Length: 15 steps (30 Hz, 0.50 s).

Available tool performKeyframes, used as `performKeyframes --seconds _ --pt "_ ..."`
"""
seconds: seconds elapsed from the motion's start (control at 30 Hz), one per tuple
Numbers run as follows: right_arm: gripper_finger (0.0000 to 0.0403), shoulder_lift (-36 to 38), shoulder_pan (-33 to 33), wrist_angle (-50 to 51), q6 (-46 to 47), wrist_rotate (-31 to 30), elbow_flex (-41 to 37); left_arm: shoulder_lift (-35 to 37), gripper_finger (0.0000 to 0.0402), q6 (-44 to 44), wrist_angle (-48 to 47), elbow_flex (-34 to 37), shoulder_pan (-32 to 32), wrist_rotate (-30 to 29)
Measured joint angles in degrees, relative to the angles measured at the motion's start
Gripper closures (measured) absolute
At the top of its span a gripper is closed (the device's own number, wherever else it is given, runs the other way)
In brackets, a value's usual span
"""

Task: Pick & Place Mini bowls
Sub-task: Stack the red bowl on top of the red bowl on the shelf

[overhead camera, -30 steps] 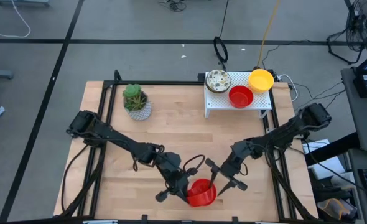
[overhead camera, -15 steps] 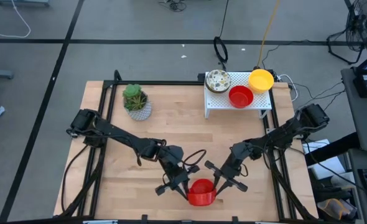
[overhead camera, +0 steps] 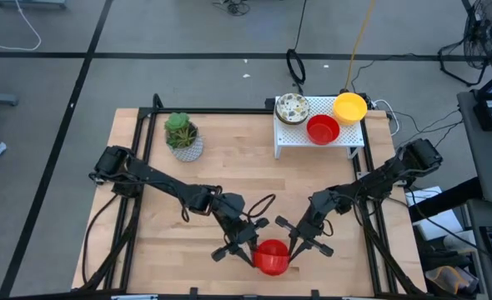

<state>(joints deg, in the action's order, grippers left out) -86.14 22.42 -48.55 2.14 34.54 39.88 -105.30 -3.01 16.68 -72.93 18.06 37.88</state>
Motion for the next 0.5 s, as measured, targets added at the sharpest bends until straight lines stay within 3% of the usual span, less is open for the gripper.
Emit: performKeyframes --seconds 0.3,0.5 --pt "0.0402 7.3 -3.0 13.5 7.8 -0.8 0.0 1.3 0.0154 0.3 0.8 0.0 0.0 -8.9" --pt "0.0402 12.9 -3.7 23.7 18.7 0.0 0.1 7.4 0.0087 -5.8 -3.9 0.0 -0.2 -21.2"
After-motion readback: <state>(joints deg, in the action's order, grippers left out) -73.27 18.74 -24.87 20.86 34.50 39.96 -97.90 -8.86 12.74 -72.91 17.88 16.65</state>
